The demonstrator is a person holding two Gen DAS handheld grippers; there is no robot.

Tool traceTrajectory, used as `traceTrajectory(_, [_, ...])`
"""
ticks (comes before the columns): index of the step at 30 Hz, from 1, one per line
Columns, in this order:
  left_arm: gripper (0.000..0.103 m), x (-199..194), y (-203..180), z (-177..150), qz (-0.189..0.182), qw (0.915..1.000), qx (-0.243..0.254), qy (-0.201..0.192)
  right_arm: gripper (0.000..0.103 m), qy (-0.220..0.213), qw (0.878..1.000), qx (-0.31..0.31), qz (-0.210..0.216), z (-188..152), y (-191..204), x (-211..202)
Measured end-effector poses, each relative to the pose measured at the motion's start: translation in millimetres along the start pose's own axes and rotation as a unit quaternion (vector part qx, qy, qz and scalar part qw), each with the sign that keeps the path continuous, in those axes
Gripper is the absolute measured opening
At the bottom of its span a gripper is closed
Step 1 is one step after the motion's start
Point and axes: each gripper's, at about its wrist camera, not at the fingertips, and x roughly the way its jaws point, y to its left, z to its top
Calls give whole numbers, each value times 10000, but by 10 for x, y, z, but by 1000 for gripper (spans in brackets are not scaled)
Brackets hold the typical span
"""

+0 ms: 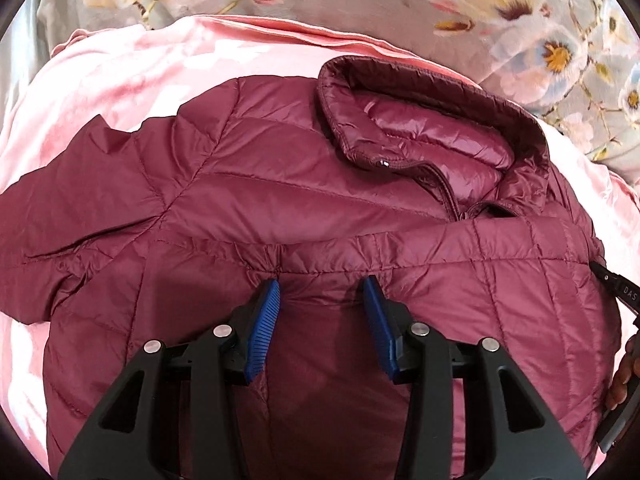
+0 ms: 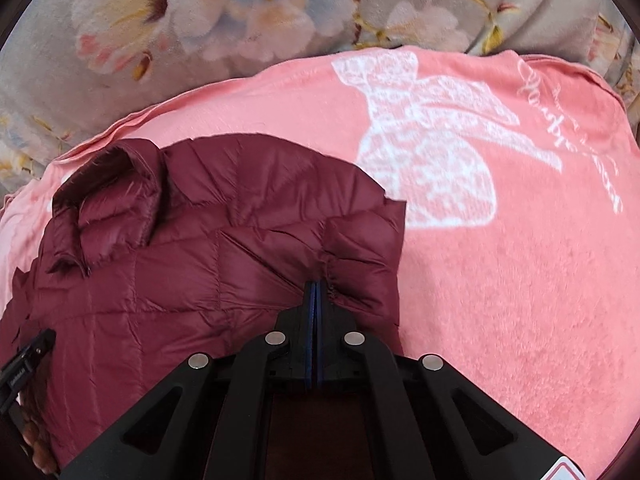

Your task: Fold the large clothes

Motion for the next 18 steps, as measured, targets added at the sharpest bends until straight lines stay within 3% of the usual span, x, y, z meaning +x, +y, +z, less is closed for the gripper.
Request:
traceTrajectory(6, [42,-29,28,-4,-22,10000,9,-39,0,43,9999,116,9,40,-2,-55])
traceTrajectory(9, [42,-164,106,90,-203,9994,-274,-72,15,-172,9998,-1,23,106,136,-243])
traceTrajectory(11, [43,-276,139,218,-297,9985,-392,-237,37,-351,9992,-32,199,189,229,-355])
traceTrajectory(13, [49,-324,145,387,-366,9978,-456,-318,45,-464,9975,6,530,322,338,-408])
traceTrajectory(18, [50,-205,88,783,-321,9974,-529,-357,56,-356,9954,-18,894,556,651,-218])
